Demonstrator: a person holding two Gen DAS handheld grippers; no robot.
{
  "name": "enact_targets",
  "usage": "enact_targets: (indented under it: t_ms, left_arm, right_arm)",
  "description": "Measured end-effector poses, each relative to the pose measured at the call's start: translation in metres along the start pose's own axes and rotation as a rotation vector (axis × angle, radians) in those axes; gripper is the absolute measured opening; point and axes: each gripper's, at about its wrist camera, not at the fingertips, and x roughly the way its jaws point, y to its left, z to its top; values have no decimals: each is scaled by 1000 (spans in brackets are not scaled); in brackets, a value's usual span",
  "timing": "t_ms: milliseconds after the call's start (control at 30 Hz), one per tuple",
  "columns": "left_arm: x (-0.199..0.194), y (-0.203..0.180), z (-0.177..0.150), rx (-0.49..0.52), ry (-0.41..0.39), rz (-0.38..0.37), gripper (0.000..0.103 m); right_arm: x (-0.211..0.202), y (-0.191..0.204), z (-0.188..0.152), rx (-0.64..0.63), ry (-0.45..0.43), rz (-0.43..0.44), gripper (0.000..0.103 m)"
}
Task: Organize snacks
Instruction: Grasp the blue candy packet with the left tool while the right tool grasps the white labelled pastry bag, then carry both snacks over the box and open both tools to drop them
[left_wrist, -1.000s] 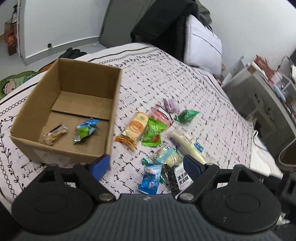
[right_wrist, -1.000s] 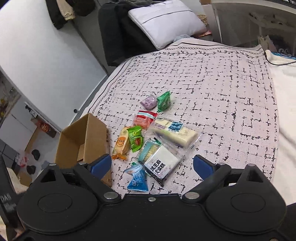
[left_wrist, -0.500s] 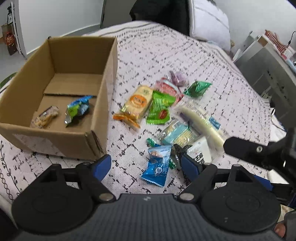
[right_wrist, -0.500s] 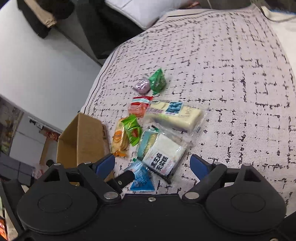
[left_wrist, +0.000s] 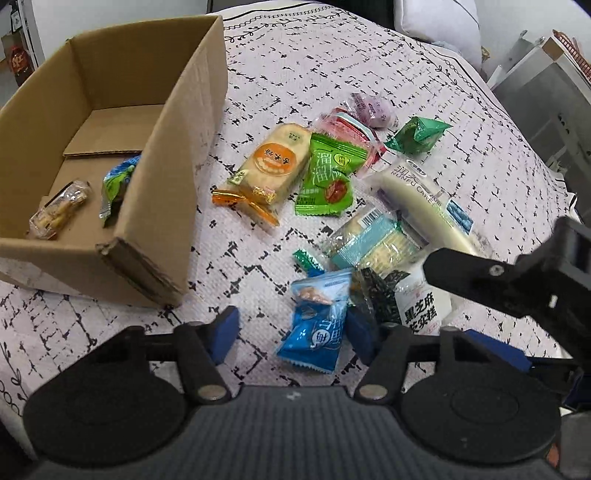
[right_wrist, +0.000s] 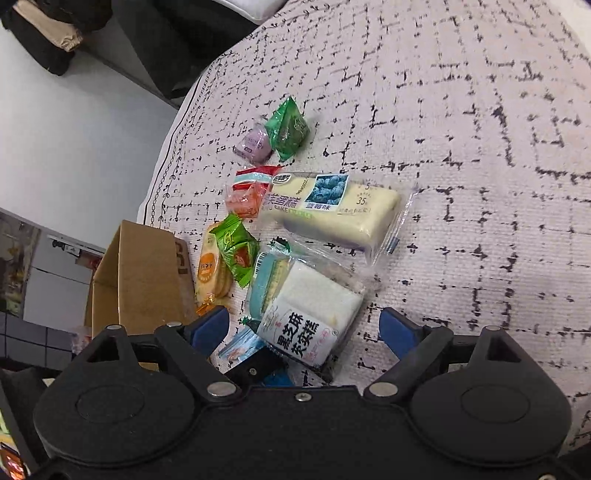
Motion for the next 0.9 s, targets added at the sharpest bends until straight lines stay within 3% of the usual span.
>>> enact_targets:
  t_ms: [33, 100, 300, 367, 400, 900]
  left_arm:
    - [0, 0, 1, 2, -2, -1, 48]
    - [3, 0, 2, -3, 12, -10, 29]
    - [1, 0, 2, -5, 19, -31, 25]
    - [-2, 0, 2, -4, 14, -41, 24]
    - [-4, 0, 2, -3, 9, -43, 24]
    - [-52, 9, 7, -36, -116, -131, 23]
  right_arm:
    - [3, -1, 1, 3, 8, -7, 88]
    - [9, 0, 2, 5, 15, -14, 89]
    - [16, 10, 1, -47, -1, -40, 86]
    - [19, 14, 0, -78, -16, -66, 63]
    - [20, 15, 0, -84, -24, -86, 57]
    - [-30, 24, -15, -100, -103, -62, 52]
